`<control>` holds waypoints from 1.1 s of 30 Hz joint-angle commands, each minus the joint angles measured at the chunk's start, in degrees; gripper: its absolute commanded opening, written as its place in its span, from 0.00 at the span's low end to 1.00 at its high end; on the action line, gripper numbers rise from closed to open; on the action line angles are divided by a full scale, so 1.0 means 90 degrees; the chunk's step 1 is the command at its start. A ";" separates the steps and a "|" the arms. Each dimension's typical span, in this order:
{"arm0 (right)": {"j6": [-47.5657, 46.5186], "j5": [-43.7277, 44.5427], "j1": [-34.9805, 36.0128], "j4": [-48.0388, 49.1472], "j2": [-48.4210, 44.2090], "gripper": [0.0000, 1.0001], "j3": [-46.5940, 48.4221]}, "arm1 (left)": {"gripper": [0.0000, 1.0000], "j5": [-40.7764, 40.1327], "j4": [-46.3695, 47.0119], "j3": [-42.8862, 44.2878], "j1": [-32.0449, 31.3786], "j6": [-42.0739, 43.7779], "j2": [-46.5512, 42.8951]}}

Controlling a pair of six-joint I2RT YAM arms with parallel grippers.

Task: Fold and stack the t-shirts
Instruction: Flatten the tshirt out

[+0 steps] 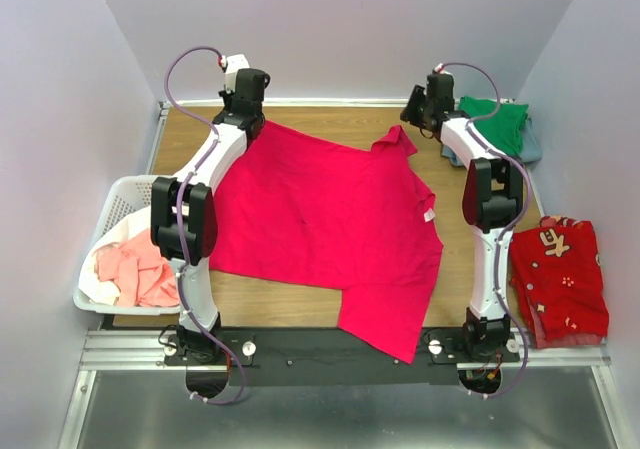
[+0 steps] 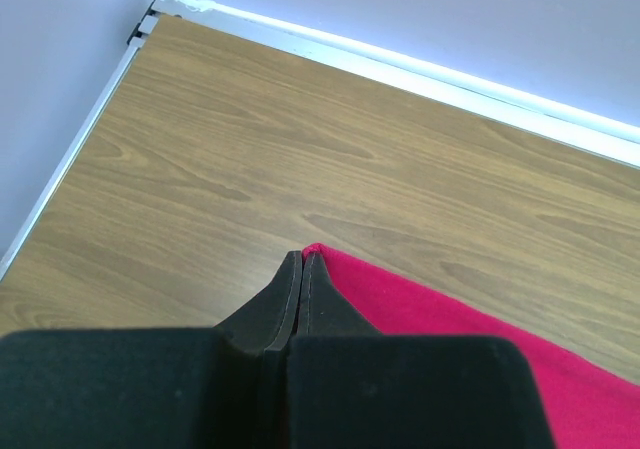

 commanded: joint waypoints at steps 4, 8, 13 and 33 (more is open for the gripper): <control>0.0439 0.0799 -0.0124 -0.0637 -0.0430 0.47 -0.1128 | 0.00 0.0198 -0.0132 0.0410 0.0147 -0.0014 0.0216; 0.0518 0.0819 -0.0124 -0.0764 -0.0470 0.45 -0.1285 | 0.00 0.0365 -0.0132 0.0459 0.0167 -0.0024 0.0294; 0.0508 0.0721 -0.0124 -0.0871 -0.0226 0.44 -0.1197 | 0.00 0.0492 -0.0132 0.0479 0.0176 -0.0014 0.0373; 0.0245 -0.0304 -0.0133 -0.1779 0.0253 0.15 -0.0924 | 0.00 0.0531 -0.0171 0.0654 0.0225 -0.0005 0.0519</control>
